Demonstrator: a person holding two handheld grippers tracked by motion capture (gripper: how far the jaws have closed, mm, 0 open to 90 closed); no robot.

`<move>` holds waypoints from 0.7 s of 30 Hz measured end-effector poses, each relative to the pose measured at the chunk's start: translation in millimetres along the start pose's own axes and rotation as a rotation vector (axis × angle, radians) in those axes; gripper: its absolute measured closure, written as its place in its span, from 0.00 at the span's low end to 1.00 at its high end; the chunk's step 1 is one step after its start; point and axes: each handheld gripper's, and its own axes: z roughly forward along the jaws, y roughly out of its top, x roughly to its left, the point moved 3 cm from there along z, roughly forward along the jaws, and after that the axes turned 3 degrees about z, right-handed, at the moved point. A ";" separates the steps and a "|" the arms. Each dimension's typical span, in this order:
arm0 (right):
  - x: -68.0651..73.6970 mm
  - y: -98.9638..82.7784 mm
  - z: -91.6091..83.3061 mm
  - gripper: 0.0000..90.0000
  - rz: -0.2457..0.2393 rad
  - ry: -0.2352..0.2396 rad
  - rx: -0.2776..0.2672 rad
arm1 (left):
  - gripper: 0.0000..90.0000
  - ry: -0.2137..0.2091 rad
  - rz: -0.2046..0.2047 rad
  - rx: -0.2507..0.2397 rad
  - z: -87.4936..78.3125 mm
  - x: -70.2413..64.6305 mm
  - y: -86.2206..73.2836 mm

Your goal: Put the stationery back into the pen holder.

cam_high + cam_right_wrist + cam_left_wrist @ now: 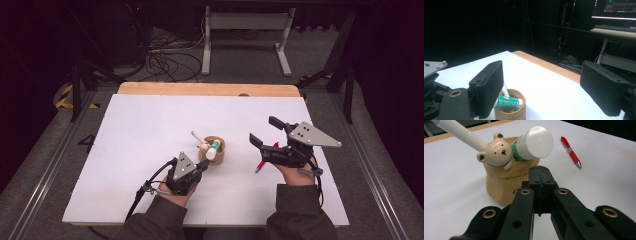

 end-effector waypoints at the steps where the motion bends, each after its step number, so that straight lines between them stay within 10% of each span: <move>1: 0.0 0.0 0.0 0.22 0.000 0.000 0.000 | 1.00 -0.001 -0.004 -0.003 0.4 0.5 0.7; 21: -0.5 0.7 -1.2 0.22 0.003 -0.001 -0.007 | 1.00 -0.055 0.025 -0.038 8.2 -10.7 17.4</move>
